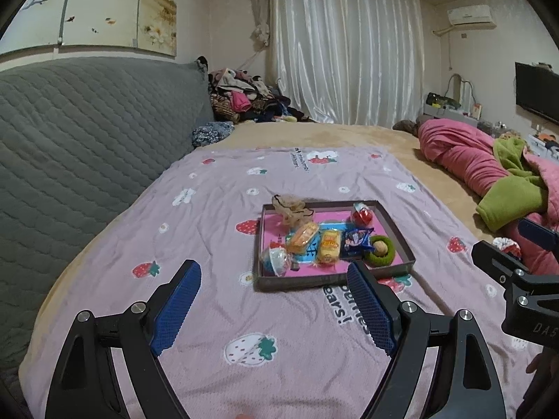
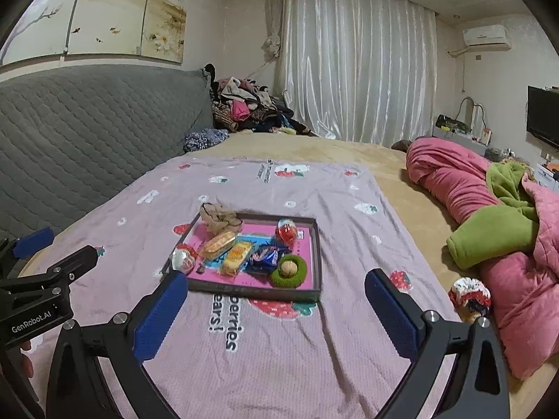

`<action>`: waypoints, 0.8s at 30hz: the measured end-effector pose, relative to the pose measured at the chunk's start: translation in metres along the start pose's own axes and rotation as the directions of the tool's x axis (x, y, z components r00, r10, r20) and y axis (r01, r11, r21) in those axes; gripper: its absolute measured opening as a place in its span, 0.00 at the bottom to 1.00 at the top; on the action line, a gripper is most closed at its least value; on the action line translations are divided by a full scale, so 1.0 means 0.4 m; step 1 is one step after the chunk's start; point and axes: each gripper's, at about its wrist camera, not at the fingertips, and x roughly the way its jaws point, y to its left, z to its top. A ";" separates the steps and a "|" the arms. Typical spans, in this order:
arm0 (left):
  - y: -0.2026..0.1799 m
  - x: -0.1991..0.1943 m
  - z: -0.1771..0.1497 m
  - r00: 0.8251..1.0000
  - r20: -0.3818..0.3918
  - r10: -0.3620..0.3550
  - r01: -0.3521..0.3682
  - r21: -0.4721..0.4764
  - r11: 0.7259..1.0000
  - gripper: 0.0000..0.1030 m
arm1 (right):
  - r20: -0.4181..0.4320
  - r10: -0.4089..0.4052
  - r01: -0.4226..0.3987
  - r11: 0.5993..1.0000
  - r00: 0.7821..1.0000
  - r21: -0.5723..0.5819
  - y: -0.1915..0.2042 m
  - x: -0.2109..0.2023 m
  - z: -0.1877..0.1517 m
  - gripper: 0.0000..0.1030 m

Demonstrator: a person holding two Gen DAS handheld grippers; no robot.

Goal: Organize objects

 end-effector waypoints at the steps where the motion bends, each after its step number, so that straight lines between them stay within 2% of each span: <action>1: -0.002 -0.002 -0.005 1.000 -0.004 0.002 -0.002 0.001 1.000 0.84 | -0.002 0.000 0.000 1.000 1.000 0.001 -0.001 -0.001 -0.005 0.99; 24: -0.015 -0.022 -0.104 1.000 -0.008 0.009 -0.009 0.019 1.000 0.84 | -0.038 0.003 -0.003 1.000 0.999 0.000 0.006 -0.019 -0.095 0.99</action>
